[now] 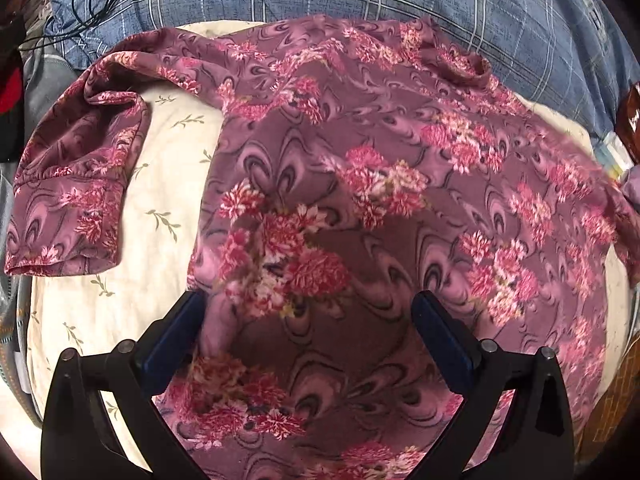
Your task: Fold small clothes
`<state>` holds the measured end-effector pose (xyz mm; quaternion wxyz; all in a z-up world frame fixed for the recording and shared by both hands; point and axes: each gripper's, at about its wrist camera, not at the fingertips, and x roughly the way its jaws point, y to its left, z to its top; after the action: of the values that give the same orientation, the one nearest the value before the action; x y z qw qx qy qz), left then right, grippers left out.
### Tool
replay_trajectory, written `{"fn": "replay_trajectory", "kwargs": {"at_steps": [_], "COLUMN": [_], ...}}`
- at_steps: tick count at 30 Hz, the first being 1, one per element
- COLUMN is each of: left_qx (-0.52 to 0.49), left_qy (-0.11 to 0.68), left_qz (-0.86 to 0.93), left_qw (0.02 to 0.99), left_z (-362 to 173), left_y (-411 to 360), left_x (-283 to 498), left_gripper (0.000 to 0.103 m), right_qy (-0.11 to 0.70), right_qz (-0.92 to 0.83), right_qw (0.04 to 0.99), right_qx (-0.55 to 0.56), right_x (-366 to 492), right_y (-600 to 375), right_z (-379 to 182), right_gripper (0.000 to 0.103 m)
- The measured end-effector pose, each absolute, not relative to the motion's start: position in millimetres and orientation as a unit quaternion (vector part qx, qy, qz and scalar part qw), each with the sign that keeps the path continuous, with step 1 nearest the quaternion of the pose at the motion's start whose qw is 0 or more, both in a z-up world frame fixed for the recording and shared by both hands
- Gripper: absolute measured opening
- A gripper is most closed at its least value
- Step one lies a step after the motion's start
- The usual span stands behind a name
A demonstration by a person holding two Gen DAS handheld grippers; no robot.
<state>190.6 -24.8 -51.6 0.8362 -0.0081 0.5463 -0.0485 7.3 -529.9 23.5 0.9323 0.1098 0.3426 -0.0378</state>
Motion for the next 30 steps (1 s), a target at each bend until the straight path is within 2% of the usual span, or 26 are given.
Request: {"fn": "replay_trajectory", "kwargs": {"at_steps": [2, 4, 6, 8, 9, 10, 11, 12, 13, 16, 18, 19, 20, 21, 22, 26, 28, 30], "left_qx": [0.010, 0.020, 0.012, 0.003, 0.002, 0.002, 0.002, 0.001, 0.000, -0.007, -0.010, -0.011, -0.011, -0.012, -0.012, -0.034, -0.059, -0.087], "left_qy": [0.544, 0.542, 0.545, 0.547, 0.547, 0.547, 0.547, 0.547, 0.547, 0.548, 0.550, 0.552, 0.552, 0.547, 0.535, 0.489, 0.507, 0.536], "left_qz": [-0.047, -0.047, -0.047, -0.046, -0.045, -0.042, -0.039, -0.037, -0.034, -0.035, -0.036, -0.036, -0.037, -0.041, -0.044, -0.036, -0.030, -0.032], "left_qw": [0.838, 0.839, 0.837, 0.836, 0.836, 0.836, 0.836, 0.836, 0.836, 0.836, 0.834, 0.833, 0.833, 0.836, 0.844, 0.871, 0.860, 0.839], "left_z": [-54, -55, -55, -56, -57, -57, -57, -57, -57, -56, -56, -55, -53, -46, -37, -13, -24, -45], "left_y": [-31, -33, -31, -28, -29, -29, -29, -30, -30, -28, -28, -27, -26, -24, -20, -1, 6, 10], "left_x": [189, 188, 188, 190, 191, 191, 191, 190, 189, 189, 190, 191, 191, 191, 191, 194, 202, 208], "left_gripper": [0.103, 0.103, 0.103, 0.103, 0.103, 0.103, 0.103, 0.103, 0.103, 0.103, 0.103, 0.103, 0.103, 0.103, 0.103, 0.103, 0.103, 0.103], "right_qy": [0.387, 0.420, 0.386, 0.320, 0.280, 0.252, 0.244, 0.247, 0.262, 0.346, 0.417, 0.437, 0.444, 0.440, 0.412, 0.149, 0.139, 0.201], "right_qz": [-0.058, -0.077, -0.091, -0.104, -0.115, -0.121, -0.127, -0.133, -0.146, -0.213, -0.280, -0.288, -0.282, -0.250, -0.229, -0.169, -0.184, -0.217], "right_qw": [0.912, 0.890, 0.893, 0.894, 0.891, 0.890, 0.888, 0.887, 0.886, 0.865, 0.827, 0.816, 0.814, 0.820, 0.832, 0.917, 0.907, 0.882], "right_qx": [0.126, 0.159, 0.214, 0.296, 0.340, 0.361, 0.368, 0.366, 0.353, 0.295, 0.253, 0.245, 0.248, 0.268, 0.292, 0.330, 0.352, 0.366], "right_x": [-19, -50, -75, -95, -100, -97, -91, -75, -54, 17, 59, 72, 77, 81, 77, 3, -15, -15], "right_y": [-524, -526, -541, -566, -580, -588, -592, -594, -592, -581, -580, -581, -582, -585, -590, -606, -624, -636], "right_z": [-8, -32, -26, -13, -4, 5, 12, 20, 26, 26, 8, -1, -7, -7, 4, 69, 57, 23], "right_gripper": [0.005, 0.010, 0.011, 0.019, 0.030, 0.045, 0.054, 0.067, 0.073, 0.074, 0.074, 0.065, 0.048, 0.008, 0.008, 0.008, 0.009, 0.010]}}
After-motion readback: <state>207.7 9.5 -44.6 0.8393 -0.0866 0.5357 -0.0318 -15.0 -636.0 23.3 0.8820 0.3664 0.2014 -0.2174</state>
